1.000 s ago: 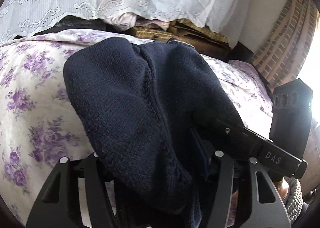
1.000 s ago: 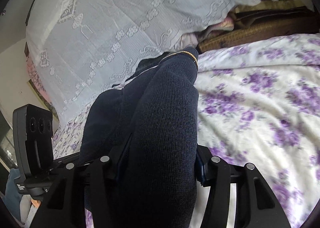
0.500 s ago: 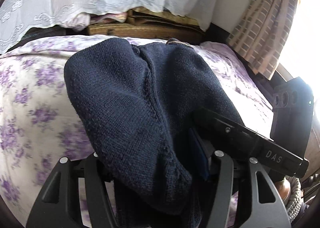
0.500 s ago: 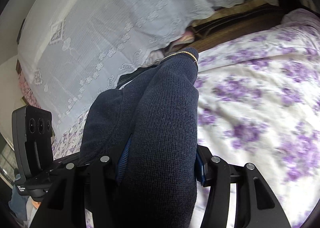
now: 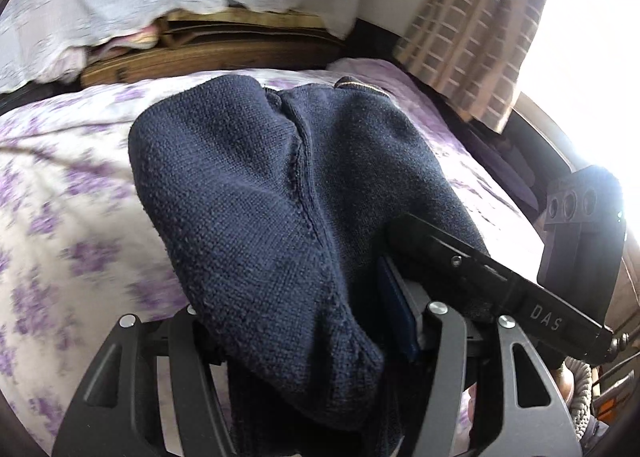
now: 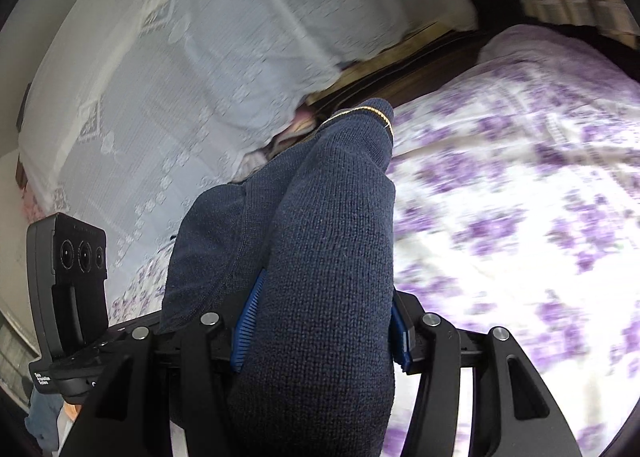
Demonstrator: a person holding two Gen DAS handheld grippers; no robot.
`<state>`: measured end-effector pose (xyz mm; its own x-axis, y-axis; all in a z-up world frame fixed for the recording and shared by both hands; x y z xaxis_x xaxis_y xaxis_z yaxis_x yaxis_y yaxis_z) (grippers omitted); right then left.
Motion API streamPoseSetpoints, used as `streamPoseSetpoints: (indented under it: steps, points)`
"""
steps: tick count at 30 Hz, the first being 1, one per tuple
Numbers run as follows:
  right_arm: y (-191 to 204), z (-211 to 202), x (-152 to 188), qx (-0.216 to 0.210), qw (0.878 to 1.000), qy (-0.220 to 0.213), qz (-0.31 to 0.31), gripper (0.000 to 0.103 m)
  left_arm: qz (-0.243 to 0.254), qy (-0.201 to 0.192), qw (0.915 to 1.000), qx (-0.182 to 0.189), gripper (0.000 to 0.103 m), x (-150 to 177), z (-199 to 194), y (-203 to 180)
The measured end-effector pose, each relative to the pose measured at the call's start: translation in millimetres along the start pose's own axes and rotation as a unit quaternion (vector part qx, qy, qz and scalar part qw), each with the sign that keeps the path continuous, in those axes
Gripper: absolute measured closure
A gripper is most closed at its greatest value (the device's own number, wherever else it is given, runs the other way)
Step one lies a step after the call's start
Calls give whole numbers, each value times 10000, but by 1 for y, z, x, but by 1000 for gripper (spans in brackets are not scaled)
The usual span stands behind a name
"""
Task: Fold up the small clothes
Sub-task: 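Carry the navy bundle with both tools toward the bed corner by the window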
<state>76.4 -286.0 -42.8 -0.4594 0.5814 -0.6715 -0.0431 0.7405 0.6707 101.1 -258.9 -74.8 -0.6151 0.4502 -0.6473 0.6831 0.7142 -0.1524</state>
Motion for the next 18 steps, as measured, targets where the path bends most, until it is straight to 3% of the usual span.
streamPoseSetpoints:
  steps: [18]
  points:
    - [-135,-185,-45,831,9910,-1000,304,49,1011,171,9919,753,44,-27,47,-224]
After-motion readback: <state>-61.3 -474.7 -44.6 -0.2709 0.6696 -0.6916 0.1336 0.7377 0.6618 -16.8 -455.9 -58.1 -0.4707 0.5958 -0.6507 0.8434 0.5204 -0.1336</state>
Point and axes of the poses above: each gripper's, at about its wrist camera, not at the fingertips, and z roughly the way its jaws point, y to its left, x to its underside, the point moved 10 cm from there along z, roughly the way its jaws point, and after that the axes turned 15 degrees about -x, right-handed, at the moved point
